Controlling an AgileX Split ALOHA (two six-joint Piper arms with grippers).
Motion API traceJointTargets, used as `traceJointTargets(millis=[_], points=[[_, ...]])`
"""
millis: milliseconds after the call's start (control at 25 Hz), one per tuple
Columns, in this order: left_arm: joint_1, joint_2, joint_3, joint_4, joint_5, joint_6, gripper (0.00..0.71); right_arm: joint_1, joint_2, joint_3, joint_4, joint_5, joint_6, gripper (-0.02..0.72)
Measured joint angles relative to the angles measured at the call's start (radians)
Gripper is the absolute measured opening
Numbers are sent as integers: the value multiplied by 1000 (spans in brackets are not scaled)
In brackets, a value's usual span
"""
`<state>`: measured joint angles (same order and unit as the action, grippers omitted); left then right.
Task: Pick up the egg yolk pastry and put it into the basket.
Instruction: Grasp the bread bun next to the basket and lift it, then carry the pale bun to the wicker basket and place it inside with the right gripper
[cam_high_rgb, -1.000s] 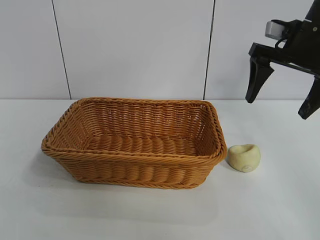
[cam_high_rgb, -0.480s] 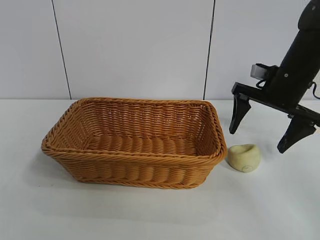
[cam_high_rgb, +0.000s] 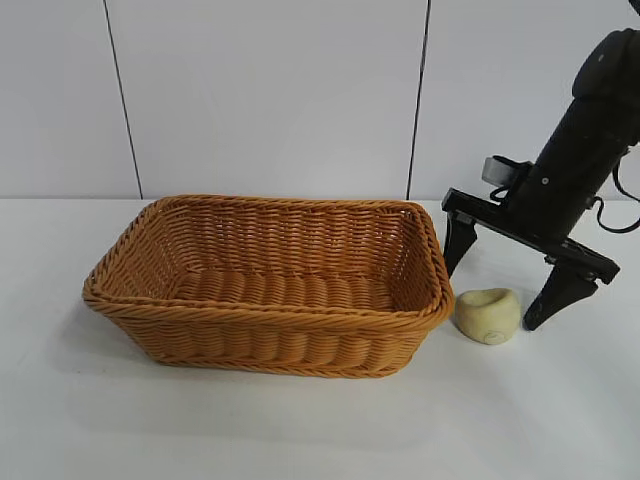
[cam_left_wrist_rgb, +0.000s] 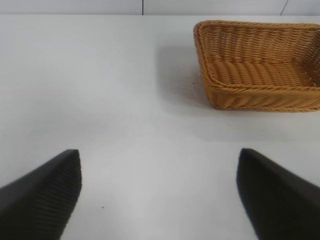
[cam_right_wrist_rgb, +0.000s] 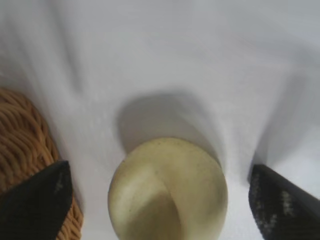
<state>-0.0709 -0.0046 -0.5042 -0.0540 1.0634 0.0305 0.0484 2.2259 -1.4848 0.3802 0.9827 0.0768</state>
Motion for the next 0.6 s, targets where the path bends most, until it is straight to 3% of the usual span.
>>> traceJointTargets(millis=[80, 160, 600], points=[[0, 0, 0, 0, 0, 0, 626, 0, 0, 0, 1, 11, 0, 91], [0, 0, 0, 0, 0, 0, 626, 0, -3, 0, 1, 17, 0, 50], [0, 0, 0, 0, 0, 0, 626, 0, -229, 0, -2, 46, -3, 24]])
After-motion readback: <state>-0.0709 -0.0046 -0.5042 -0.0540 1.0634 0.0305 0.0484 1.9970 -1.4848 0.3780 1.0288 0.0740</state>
